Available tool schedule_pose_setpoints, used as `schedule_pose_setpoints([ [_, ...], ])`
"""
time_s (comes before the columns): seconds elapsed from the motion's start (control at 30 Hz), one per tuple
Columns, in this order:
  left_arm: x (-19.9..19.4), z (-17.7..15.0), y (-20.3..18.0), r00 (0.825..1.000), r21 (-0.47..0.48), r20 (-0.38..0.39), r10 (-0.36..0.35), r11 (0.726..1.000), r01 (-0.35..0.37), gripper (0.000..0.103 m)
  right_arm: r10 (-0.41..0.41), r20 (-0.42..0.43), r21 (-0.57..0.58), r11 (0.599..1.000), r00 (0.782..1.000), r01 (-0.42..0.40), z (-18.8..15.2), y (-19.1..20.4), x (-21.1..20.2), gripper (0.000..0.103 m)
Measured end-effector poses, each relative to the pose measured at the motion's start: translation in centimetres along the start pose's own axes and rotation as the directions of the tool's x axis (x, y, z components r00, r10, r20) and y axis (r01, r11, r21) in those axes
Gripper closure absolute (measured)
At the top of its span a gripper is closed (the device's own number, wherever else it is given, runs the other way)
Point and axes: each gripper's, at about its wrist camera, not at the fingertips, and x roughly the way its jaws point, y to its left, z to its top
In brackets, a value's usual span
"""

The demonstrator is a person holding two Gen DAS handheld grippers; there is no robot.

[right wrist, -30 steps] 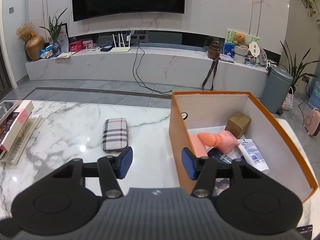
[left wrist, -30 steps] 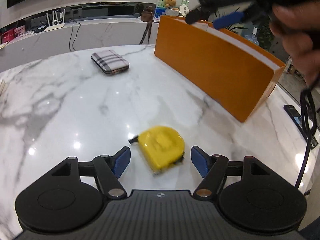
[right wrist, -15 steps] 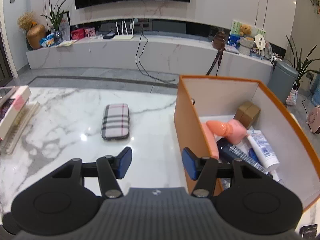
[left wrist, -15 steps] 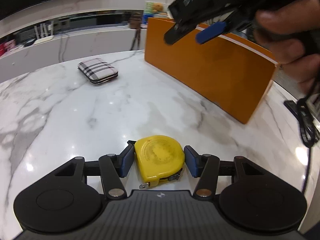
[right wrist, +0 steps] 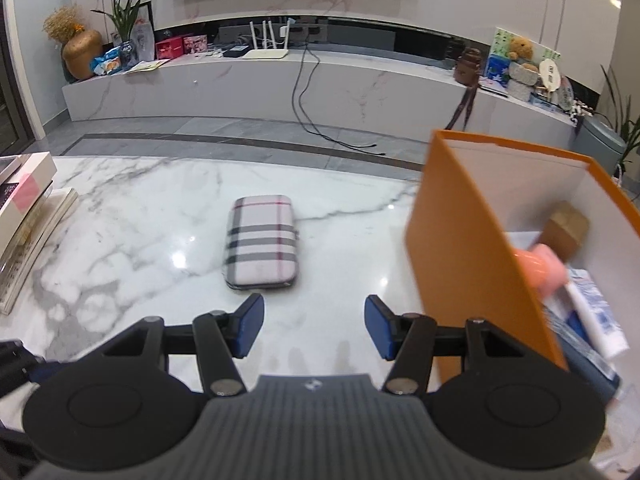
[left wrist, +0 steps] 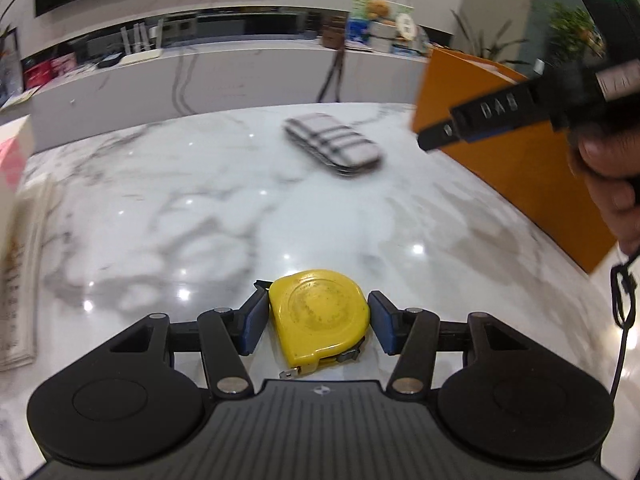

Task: Organize rigid objects
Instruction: 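Grasp the yellow tape measure with the left tool while the right tool grasps the plaid glasses case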

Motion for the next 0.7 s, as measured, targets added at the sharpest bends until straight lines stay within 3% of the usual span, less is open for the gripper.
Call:
schedule_pose_setpoints([
  [0.13,0.0,0.4,1.2,1.0,-0.04,-0.003,-0.011,0.999,0.011,0.041,0.009,-0.01,-0.015,1.0,1.0,-0.009,0.5,1.5,2.0,0.045],
  [0.23,0.0,0.2,0.8,1.0,-0.023,0.002,0.005,1.0,-0.005,0.039,0.018,-0.005,0.003,1.0,1.0,-0.018,1.0,2.1,3.4,0.037],
  [0.37,-0.2,0.2,0.5,1.0,-0.018,-0.017,0.004,1.0,-0.005,0.029,0.036,0.004,0.028,0.999,0.999,-0.036,1.7,2.8,5.2,0.03],
  [0.63,-0.5,-0.1,0.9,1.0,0.008,-0.021,-0.002,1.0,0.003,0.03,0.018,-0.018,0.03,0.999,1.0,-0.017,1.6,4.0,8.1,0.03],
  [0.7,-0.5,-0.1,1.0,1.0,0.017,-0.016,-0.005,1.0,0.005,0.03,0.012,-0.015,0.028,1.0,1.0,-0.012,1.7,4.3,8.5,0.035],
])
